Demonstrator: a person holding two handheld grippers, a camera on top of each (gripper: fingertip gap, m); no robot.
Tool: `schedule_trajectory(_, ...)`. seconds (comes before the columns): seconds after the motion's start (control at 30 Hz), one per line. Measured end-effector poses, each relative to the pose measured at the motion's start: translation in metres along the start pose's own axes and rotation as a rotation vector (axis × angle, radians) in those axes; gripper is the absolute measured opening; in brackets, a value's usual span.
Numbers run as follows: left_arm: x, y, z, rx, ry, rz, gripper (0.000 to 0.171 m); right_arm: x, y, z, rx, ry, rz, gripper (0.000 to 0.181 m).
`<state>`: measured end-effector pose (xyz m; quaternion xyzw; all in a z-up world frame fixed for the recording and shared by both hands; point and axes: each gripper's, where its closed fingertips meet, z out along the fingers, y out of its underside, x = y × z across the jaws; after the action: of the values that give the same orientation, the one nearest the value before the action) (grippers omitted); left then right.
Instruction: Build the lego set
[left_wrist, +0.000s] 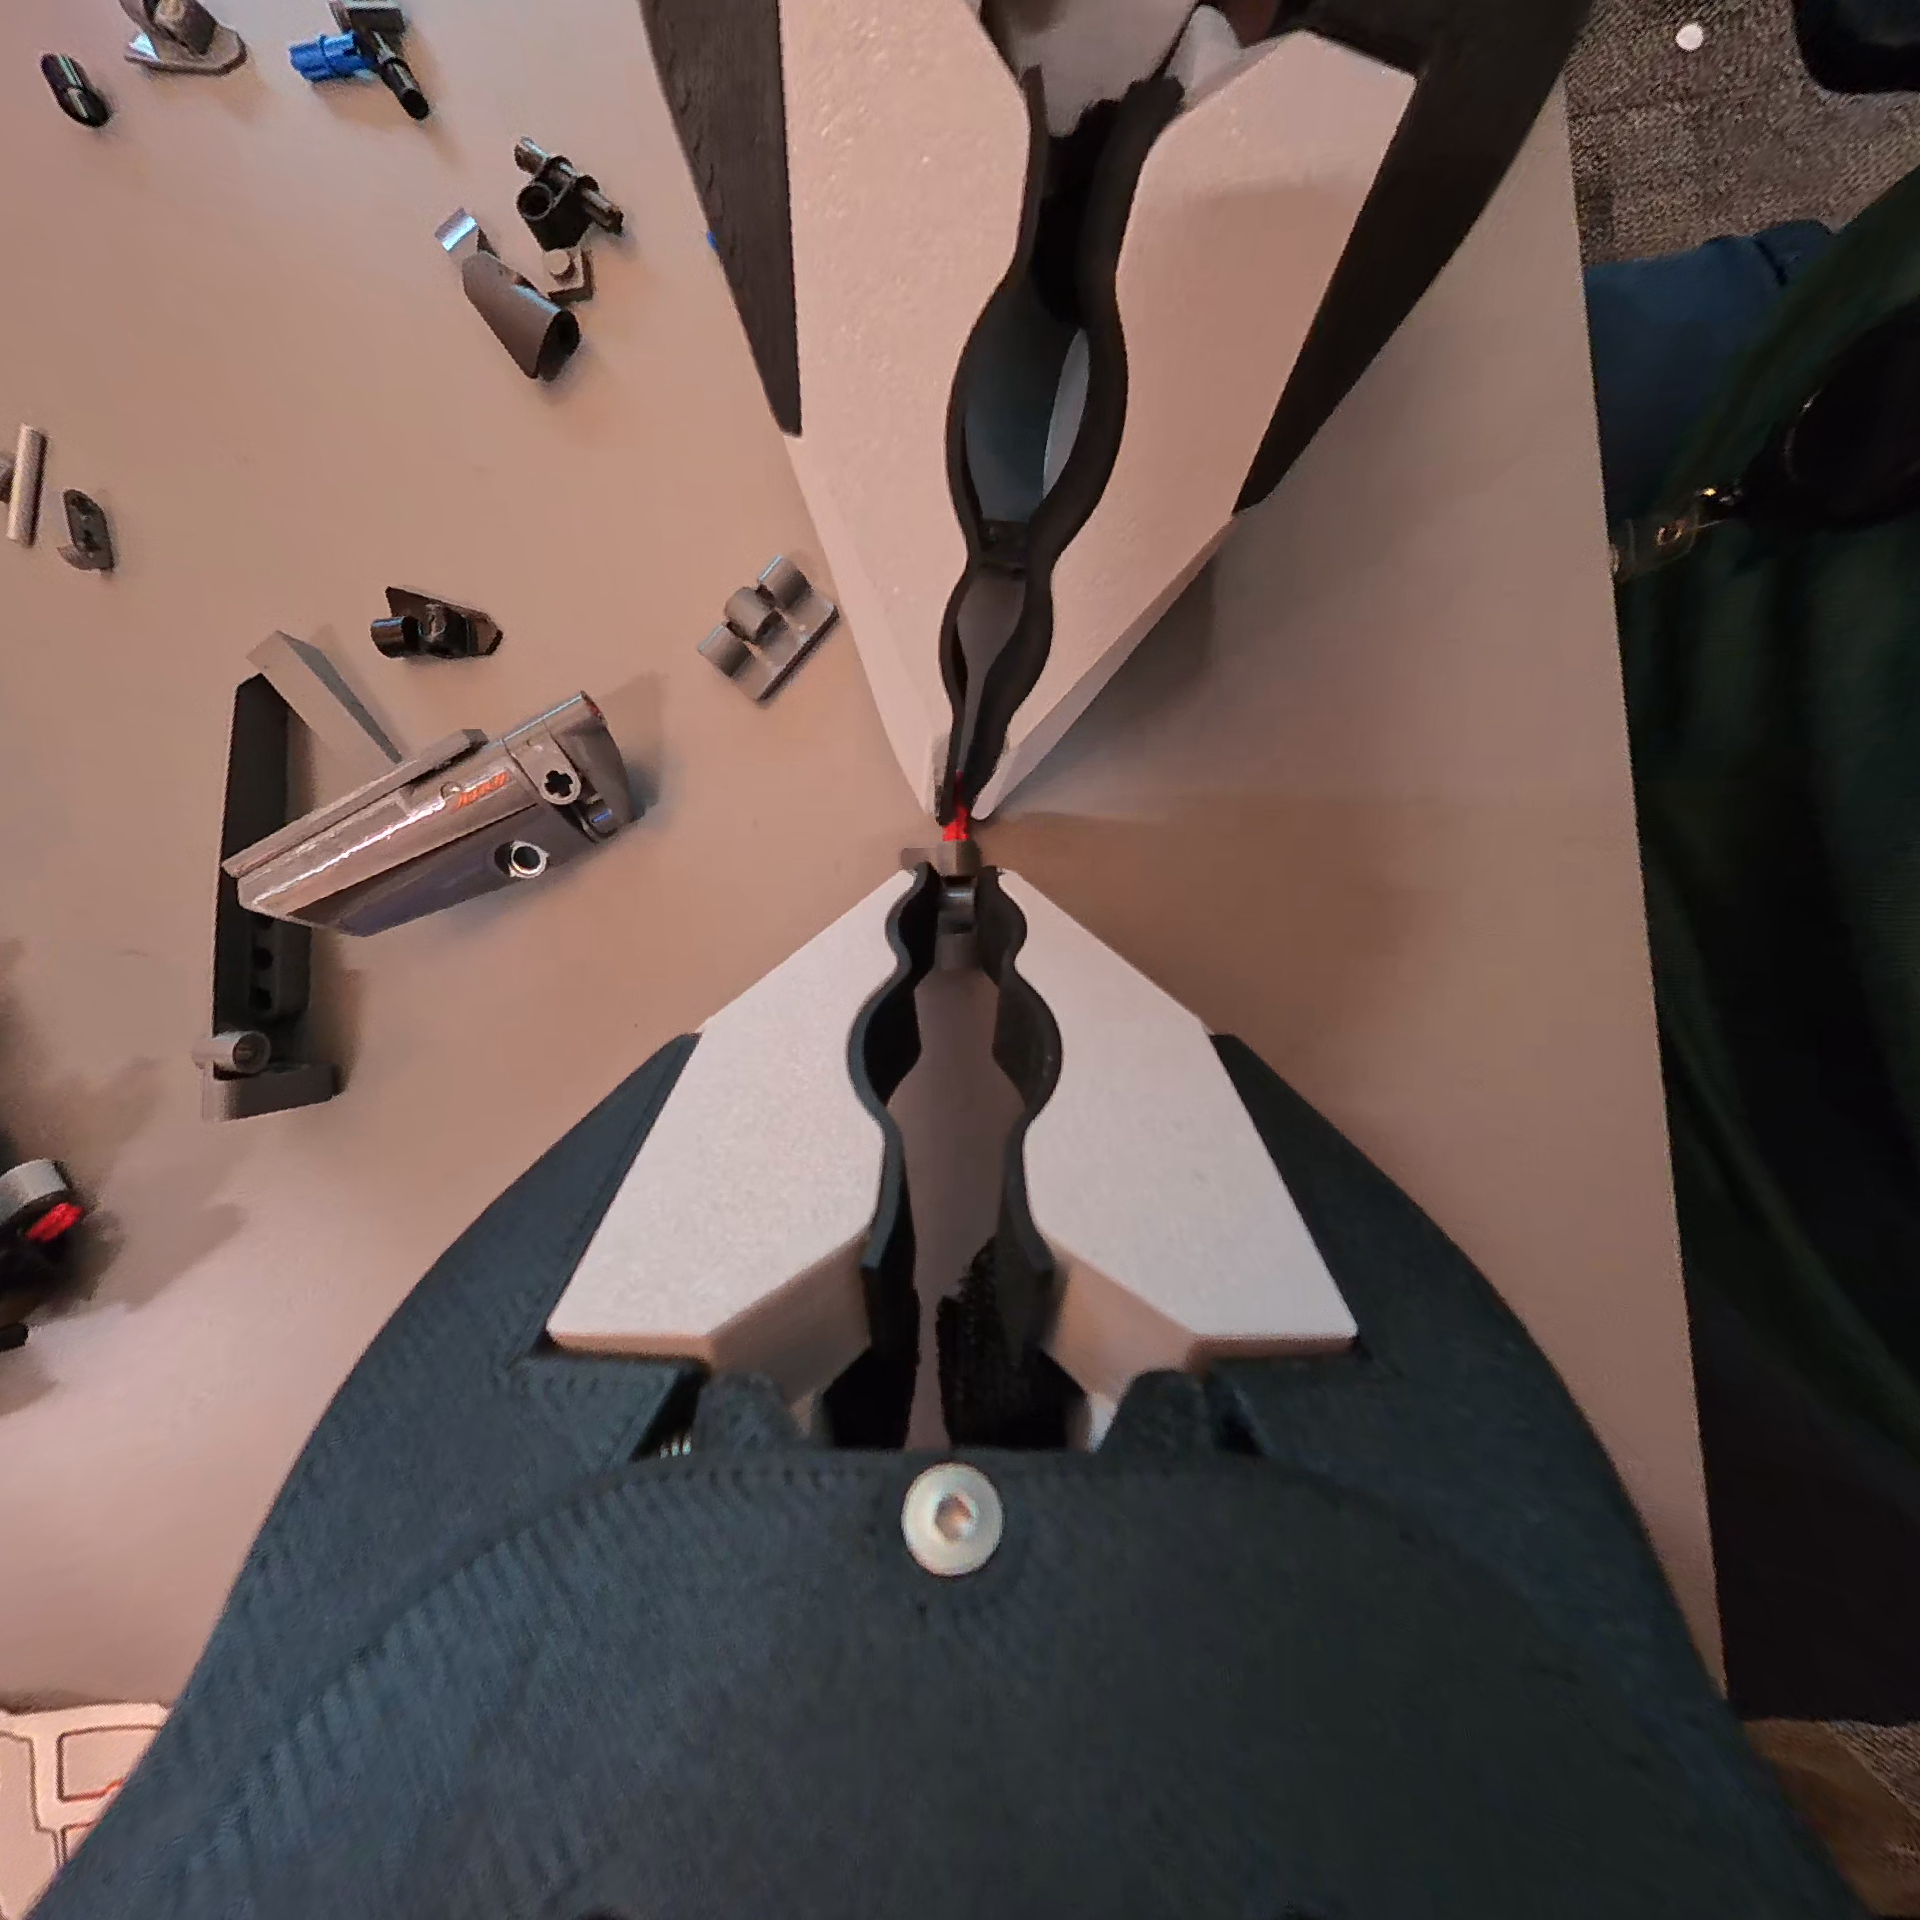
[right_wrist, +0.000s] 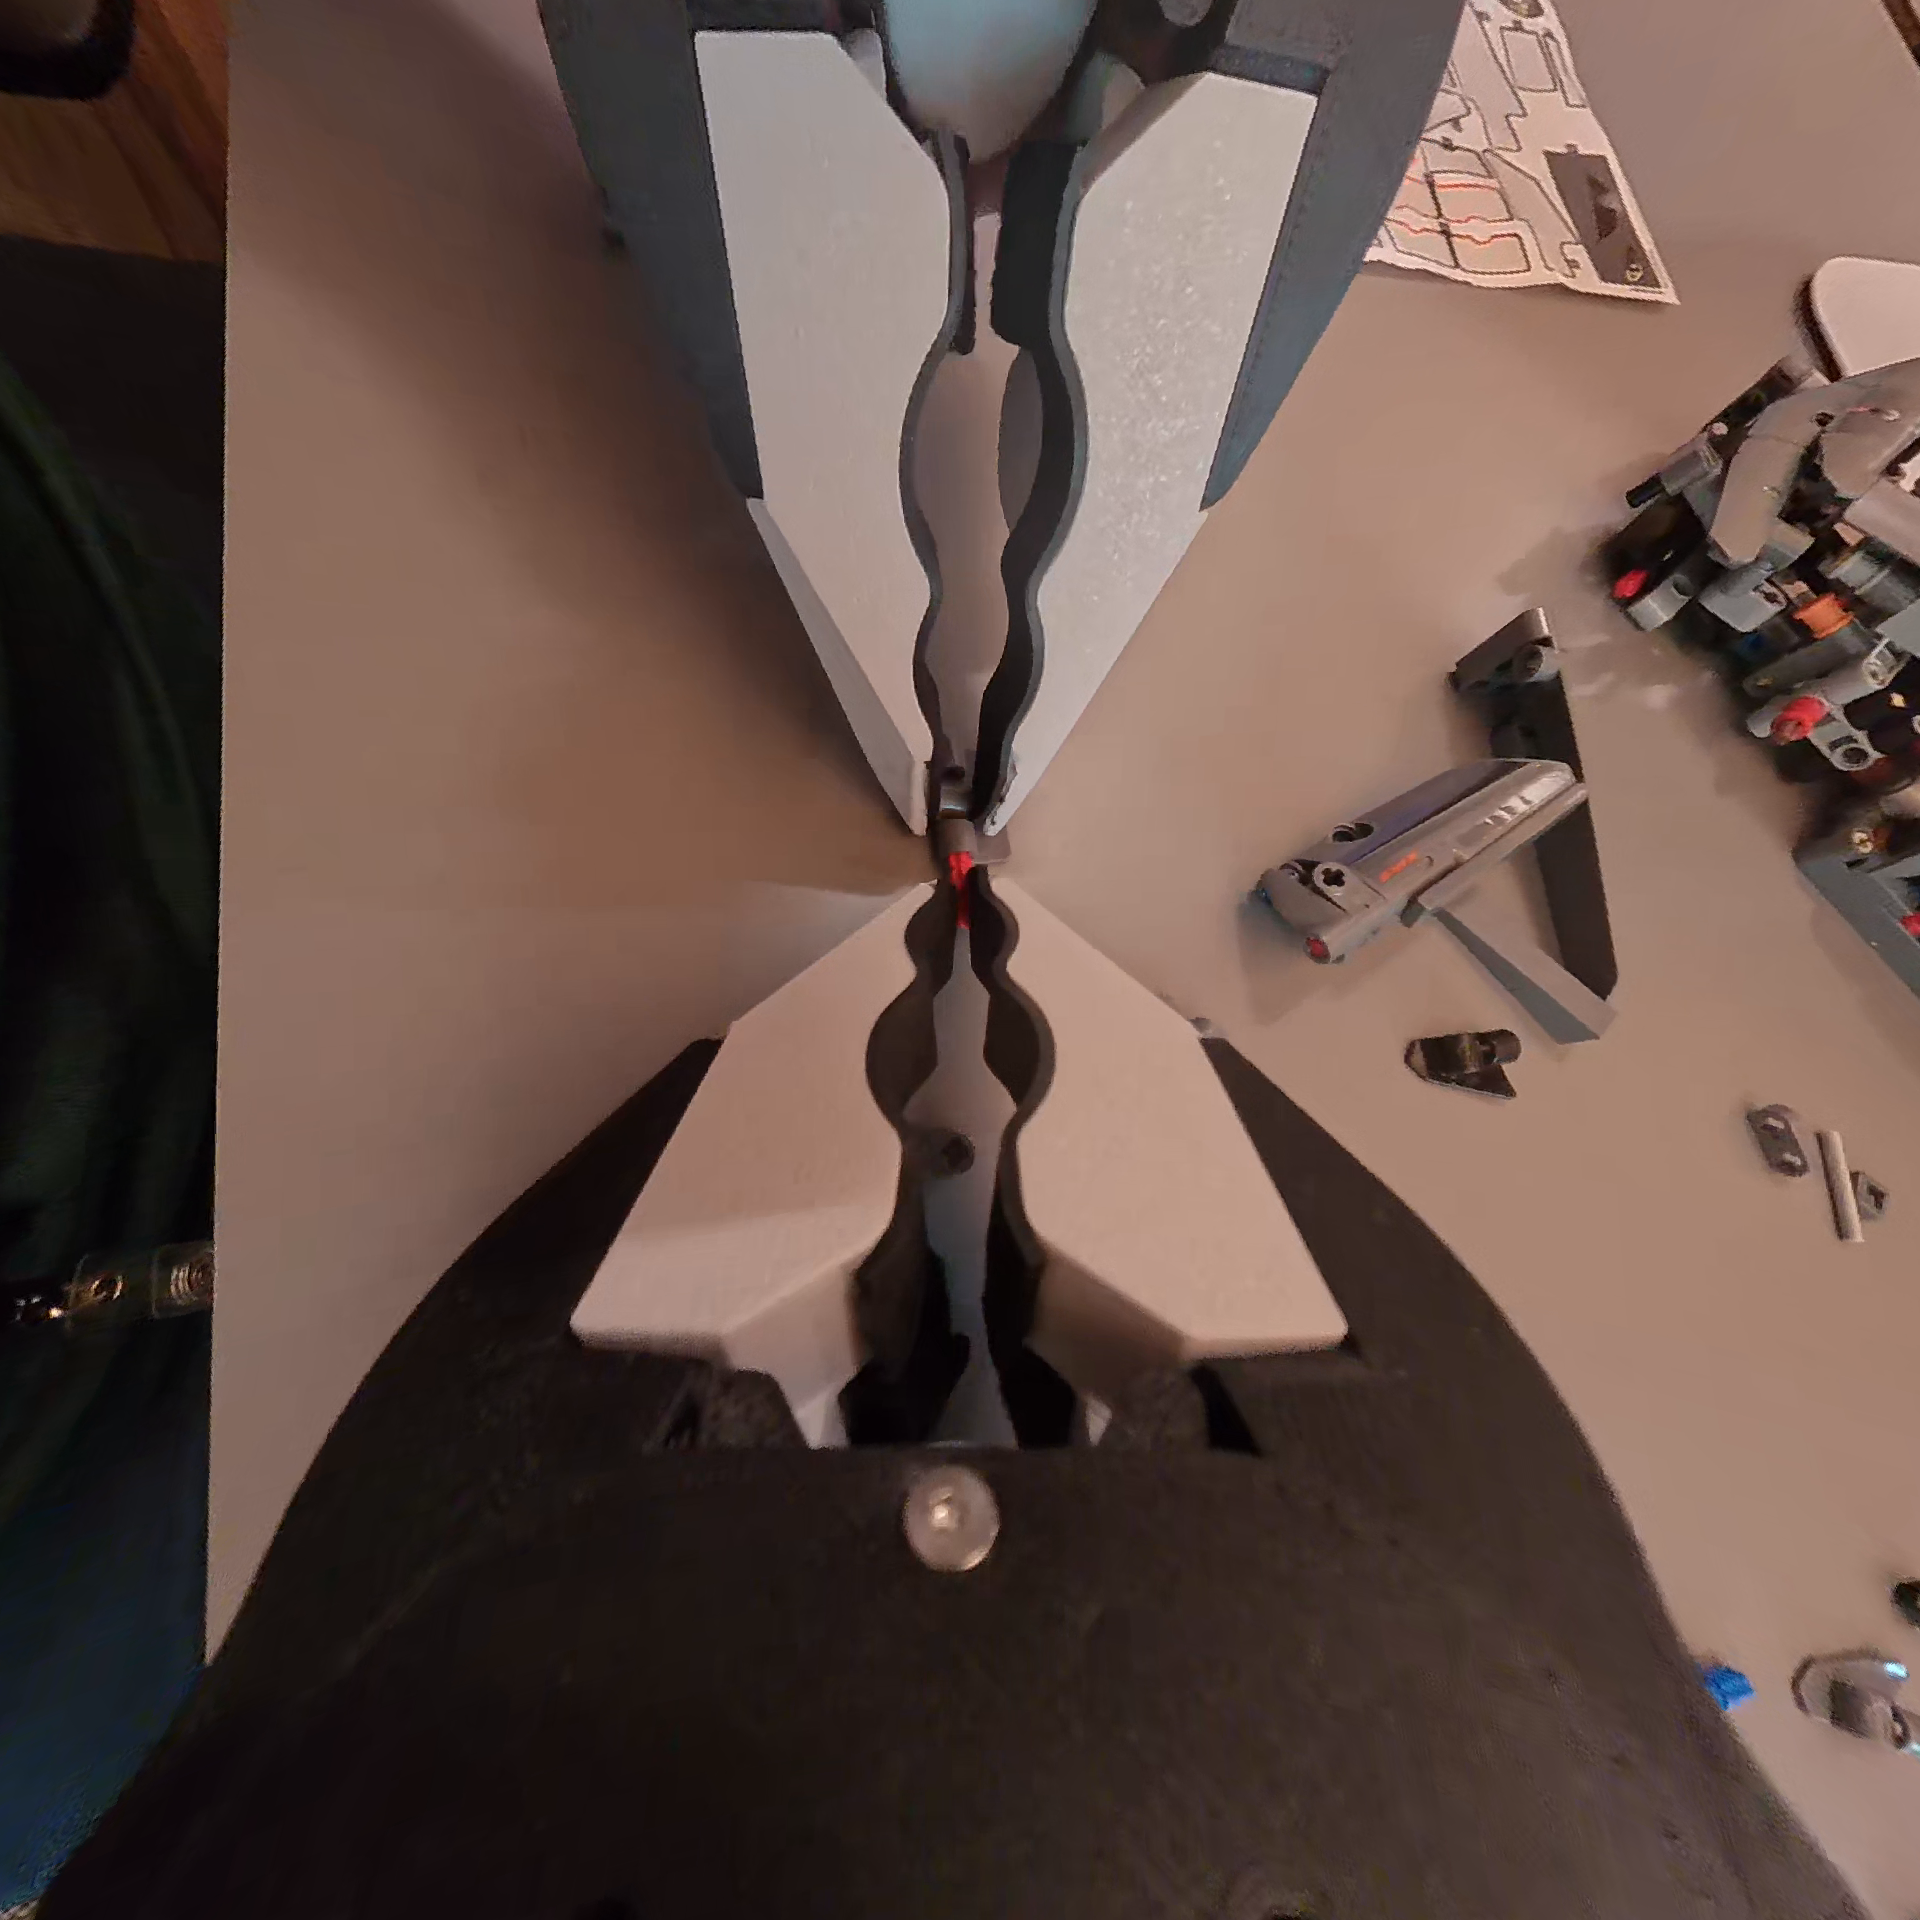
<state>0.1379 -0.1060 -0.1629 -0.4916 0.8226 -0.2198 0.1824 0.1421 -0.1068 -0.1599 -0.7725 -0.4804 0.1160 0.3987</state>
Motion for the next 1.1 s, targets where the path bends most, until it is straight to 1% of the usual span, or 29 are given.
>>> schedule_trajectory(0.17,0.0,0.0,0.0,0.011,0.003,-0.012,0.005,0.0,-0.003,0.002,0.007,-0.033,-0.008,0.0)
schedule_trajectory(0.37,0.0,-0.001,0.0,0.019,-0.005,-0.023,0.006,0.002,-0.002,0.001,0.005,-0.044,0.041,0.0)
schedule_trajectory(0.5,-0.001,-0.002,0.002,0.036,-0.002,-0.041,0.006,0.008,-0.003,-0.007,0.034,-0.015,0.062,0.002)
schedule_trajectory(0.53,-0.002,-0.002,0.002,0.034,-0.006,-0.037,0.006,0.006,-0.006,-0.009,0.045,-0.035,0.072,0.004)
schedule_trajectory(0.6,-0.001,-0.002,0.002,0.027,-0.006,-0.032,0.006,0.006,0.0,-0.009,0.008,-0.045,0.067,0.008)
schedule_trajectory(0.67,-0.001,-0.003,0.002,0.024,0.002,-0.031,0.006,0.007,0.002,-0.01,0.003,-0.075,0.087,0.006)
schedule_trajectory(0.8,-0.002,-0.003,0.002,0.026,0.014,-0.026,0.006,0.009,0.006,-0.005,-0.021,-0.083,0.057,0.006)
schedule_trajectory(0.93,-0.002,-0.003,0.002,0.033,0.017,-0.03,0.006,0.007,0.006,-0.004,-0.02,-0.13,0.071,0.002)
schedule_trajectory(1.1,-0.002,-0.004,0.002,0.03,0.022,-0.042,0.006,0.006,0.006,-0.004,-0.031,-0.121,0.072,0.001)
